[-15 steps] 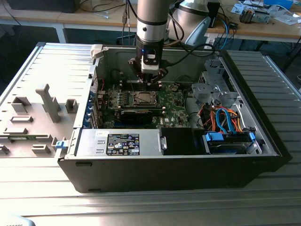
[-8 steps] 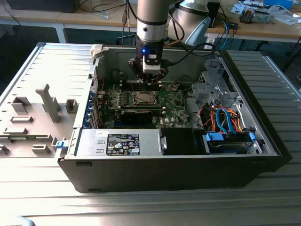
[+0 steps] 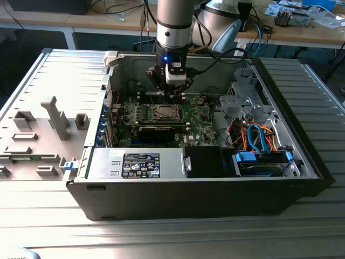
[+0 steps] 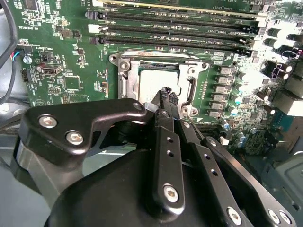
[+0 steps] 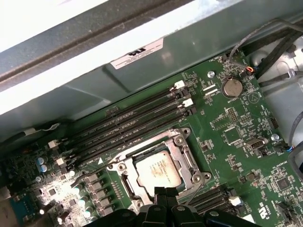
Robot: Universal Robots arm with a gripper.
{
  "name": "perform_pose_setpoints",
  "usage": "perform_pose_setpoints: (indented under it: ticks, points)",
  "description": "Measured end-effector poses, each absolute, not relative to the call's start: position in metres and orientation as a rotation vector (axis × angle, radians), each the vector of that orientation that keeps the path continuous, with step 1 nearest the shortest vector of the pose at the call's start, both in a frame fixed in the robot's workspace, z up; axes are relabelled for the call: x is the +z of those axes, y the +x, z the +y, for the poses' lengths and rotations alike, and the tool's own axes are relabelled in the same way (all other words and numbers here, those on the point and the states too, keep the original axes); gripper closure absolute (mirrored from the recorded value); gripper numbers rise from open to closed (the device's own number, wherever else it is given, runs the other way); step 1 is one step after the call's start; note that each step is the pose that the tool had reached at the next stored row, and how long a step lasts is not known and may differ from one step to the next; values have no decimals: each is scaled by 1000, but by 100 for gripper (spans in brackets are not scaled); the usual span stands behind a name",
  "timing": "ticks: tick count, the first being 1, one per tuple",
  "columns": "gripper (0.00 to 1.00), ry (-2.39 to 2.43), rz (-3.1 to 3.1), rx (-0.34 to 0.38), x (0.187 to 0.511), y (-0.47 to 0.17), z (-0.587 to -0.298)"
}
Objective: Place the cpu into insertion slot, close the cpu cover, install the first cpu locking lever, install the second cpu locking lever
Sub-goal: 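Install the first cpu locking lever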
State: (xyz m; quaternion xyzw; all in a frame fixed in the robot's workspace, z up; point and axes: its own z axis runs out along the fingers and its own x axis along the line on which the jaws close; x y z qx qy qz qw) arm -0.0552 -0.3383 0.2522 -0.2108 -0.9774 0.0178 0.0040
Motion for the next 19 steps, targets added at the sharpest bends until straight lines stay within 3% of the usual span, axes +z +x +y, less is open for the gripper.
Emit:
perform_pose_setpoints:
  ticks: [19]
  points:
    - [89,-545,-3087,55,252,-55,-338]
